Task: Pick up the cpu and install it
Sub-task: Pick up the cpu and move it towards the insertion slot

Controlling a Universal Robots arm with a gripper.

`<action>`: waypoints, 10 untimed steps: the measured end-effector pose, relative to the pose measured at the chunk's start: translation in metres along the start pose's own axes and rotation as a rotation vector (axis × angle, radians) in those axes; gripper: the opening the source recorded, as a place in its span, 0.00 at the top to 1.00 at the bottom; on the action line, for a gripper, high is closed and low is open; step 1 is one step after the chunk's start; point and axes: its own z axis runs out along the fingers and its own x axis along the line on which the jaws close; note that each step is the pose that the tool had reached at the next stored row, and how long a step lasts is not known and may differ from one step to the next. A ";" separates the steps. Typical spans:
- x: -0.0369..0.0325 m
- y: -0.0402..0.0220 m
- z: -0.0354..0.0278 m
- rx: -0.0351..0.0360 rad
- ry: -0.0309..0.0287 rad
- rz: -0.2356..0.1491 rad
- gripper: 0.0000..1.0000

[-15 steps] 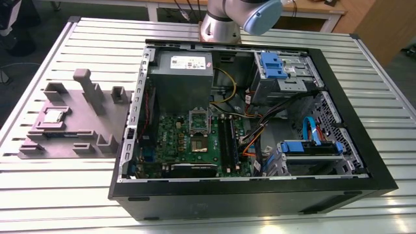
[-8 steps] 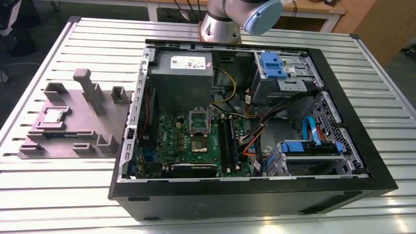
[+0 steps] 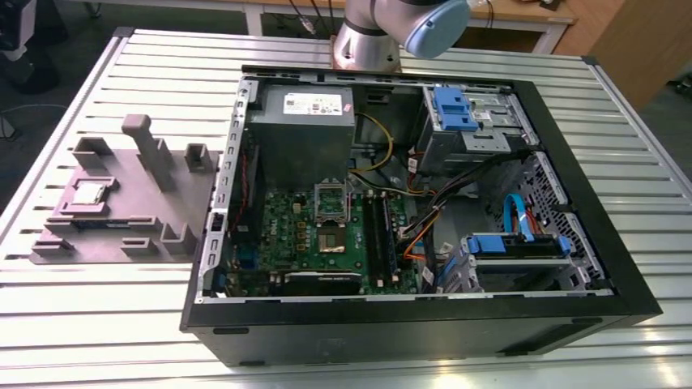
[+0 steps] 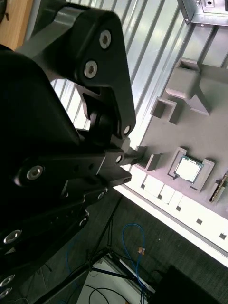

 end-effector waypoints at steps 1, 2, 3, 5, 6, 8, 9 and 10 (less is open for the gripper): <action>0.0000 0.0000 0.0000 0.0000 0.0000 0.000 0.71; 0.0000 0.0000 0.0000 0.0000 0.0000 0.000 0.71; 0.0000 0.0000 0.0000 0.0000 0.0000 0.000 0.65; 0.0001 0.0000 0.0003 0.0000 0.0003 -0.004 0.59; 0.0003 -0.0001 0.0009 0.0001 0.0006 -0.013 0.53; 0.0008 -0.0002 0.0027 0.0004 0.0017 -0.035 0.47; 0.0011 -0.0003 0.0039 0.0007 0.0025 -0.048 0.47; 0.0014 -0.0004 0.0050 0.0007 0.0026 -0.054 0.47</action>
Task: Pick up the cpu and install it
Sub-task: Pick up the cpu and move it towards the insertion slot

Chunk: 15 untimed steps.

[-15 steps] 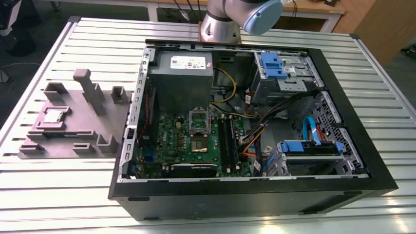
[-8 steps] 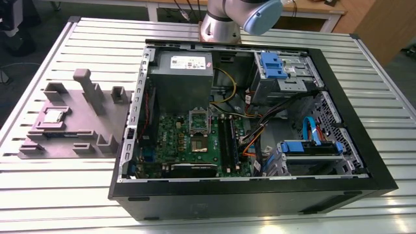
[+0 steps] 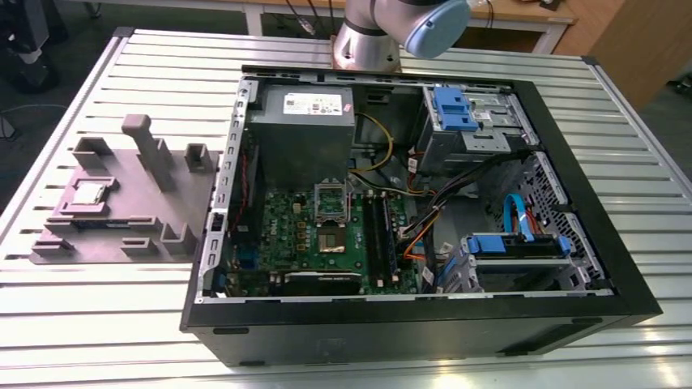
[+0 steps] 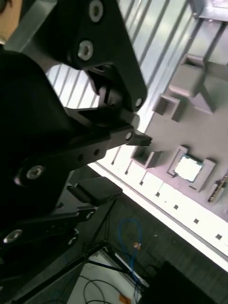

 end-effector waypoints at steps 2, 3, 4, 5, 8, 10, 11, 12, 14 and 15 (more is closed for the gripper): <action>0.0002 -0.0001 0.0019 0.0000 0.0002 -0.002 0.47; 0.0002 -0.0001 0.0021 0.0001 0.0004 -0.003 0.47; 0.0002 -0.0001 0.0021 0.0002 0.0004 -0.003 0.47; 0.0002 -0.0001 0.0021 0.0002 0.0005 -0.003 0.47; 0.0002 -0.0002 0.0051 0.0001 0.0003 -0.003 0.47; 0.0002 -0.0003 0.0055 0.0001 0.0003 -0.003 0.47; 0.0002 -0.0003 0.0057 0.0001 0.0003 -0.003 0.47; 0.0001 -0.0003 0.0064 0.0001 0.0003 -0.003 0.47; 0.0001 -0.0004 0.0073 0.0001 0.0003 -0.003 0.47; 0.0001 -0.0004 0.0075 0.0001 0.0002 -0.003 0.47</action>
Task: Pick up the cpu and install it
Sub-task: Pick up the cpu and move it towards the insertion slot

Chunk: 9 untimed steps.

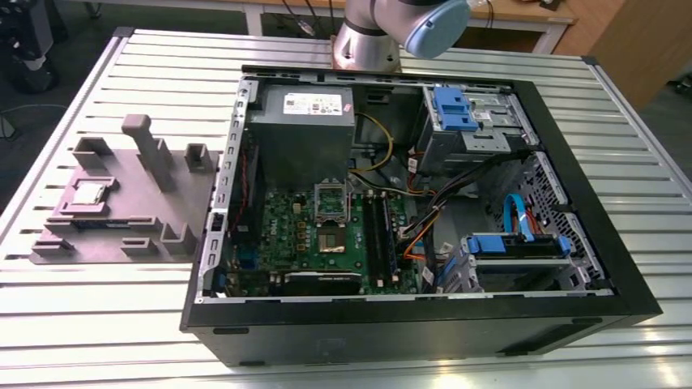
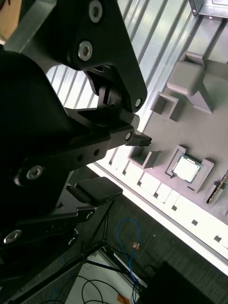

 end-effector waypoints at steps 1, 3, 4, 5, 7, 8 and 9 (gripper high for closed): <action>0.0000 0.0000 0.0002 0.0000 0.0000 0.000 0.47; 0.0000 0.0000 0.0006 -0.0001 0.0000 0.000 0.47; 0.0000 0.0000 0.0007 0.0000 0.0001 0.000 0.47; 0.0000 -0.0001 0.0010 0.0000 0.0000 0.000 0.47; 0.0000 -0.0001 0.0013 -0.0001 0.0000 0.000 0.47; 0.0000 -0.0001 0.0015 0.0000 0.0000 0.000 0.47; 0.0000 -0.0001 0.0017 0.0000 0.0000 0.000 0.47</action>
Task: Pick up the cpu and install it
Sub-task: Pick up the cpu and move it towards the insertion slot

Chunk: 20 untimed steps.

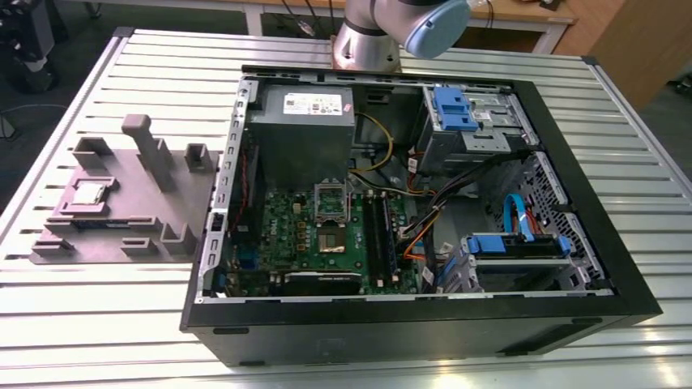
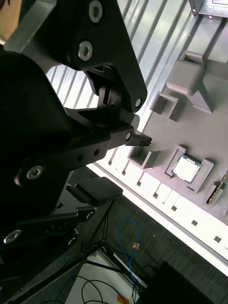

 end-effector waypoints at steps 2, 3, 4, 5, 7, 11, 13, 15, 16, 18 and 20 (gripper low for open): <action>0.0000 0.0000 0.0004 0.0000 0.0000 0.000 0.47; 0.0000 0.0000 0.0006 0.0000 0.0000 0.000 0.47; 0.0000 0.0000 0.0008 0.0000 0.0000 0.000 0.47; 0.0000 0.0000 0.0010 0.0000 0.0001 0.000 0.47; 0.0000 -0.0001 0.0013 0.0000 0.0001 0.000 0.47; 0.0000 -0.0001 0.0021 0.0001 0.0000 0.000 0.47; 0.0000 -0.0001 0.0024 0.0000 0.0001 0.000 0.47; 0.0000 -0.0001 0.0028 0.0000 0.0001 0.000 0.47; 0.0000 -0.0001 0.0030 0.0000 0.0001 0.000 0.47; 0.0000 -0.0002 0.0033 0.0000 0.0000 0.000 0.47; 0.0000 -0.0002 0.0037 0.0000 0.0000 0.000 0.47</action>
